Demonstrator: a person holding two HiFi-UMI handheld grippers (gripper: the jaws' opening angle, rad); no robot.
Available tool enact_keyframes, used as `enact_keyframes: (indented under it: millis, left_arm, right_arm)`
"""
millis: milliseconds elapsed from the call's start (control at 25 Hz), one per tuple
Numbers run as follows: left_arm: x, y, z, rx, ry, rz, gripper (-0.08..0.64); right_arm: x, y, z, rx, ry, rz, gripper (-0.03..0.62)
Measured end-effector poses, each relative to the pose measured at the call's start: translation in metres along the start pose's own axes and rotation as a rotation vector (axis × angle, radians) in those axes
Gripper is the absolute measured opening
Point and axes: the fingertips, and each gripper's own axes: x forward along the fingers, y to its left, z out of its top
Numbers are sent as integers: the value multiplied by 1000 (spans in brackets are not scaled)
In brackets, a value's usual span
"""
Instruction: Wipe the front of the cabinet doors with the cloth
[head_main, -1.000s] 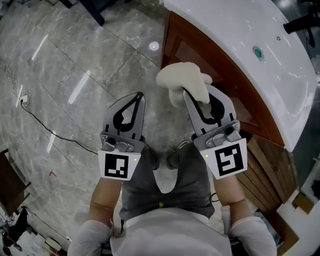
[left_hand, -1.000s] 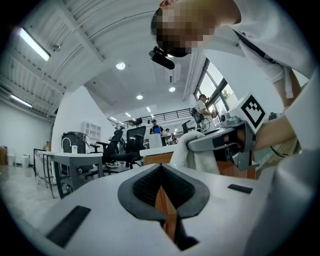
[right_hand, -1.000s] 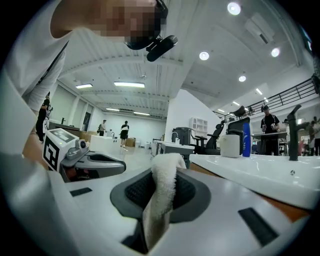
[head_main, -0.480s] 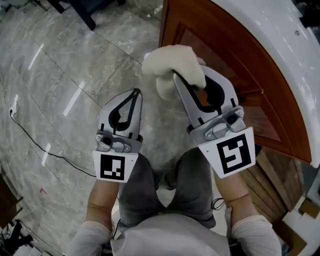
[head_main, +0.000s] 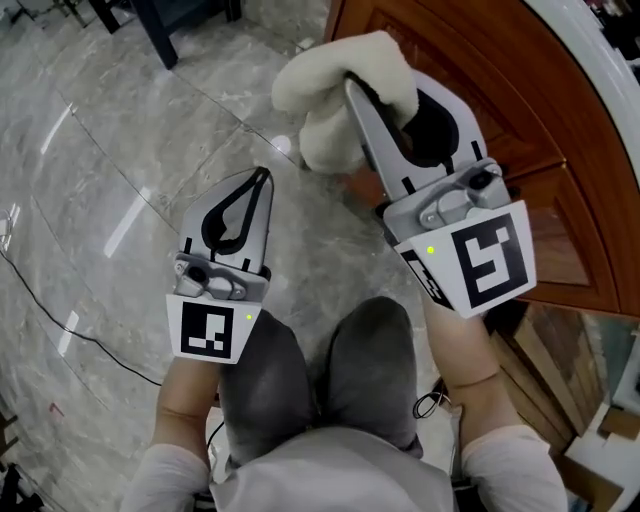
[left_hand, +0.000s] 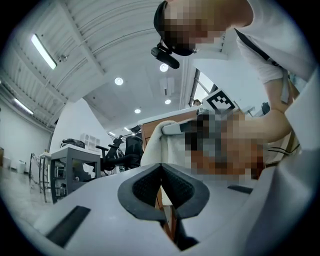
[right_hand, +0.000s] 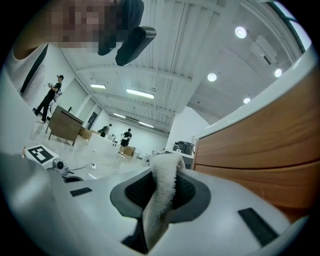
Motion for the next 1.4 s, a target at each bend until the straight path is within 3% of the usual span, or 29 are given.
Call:
enact_keyframes:
  millis: [480,920,1400]
  left_arm:
    - [-8,10,15,-16,-45,30,18]
    - [-7,-1,9,-47,-63,24,18]
    - [-10,-5,-4,-68,-55,12,18]
  right_arm:
    - [30,-30,42,-37,-47,-49,75]
    - [34,-48,41,-82,-17,-106,75]
    - [7,-59,36,-60,-6,-166,75]
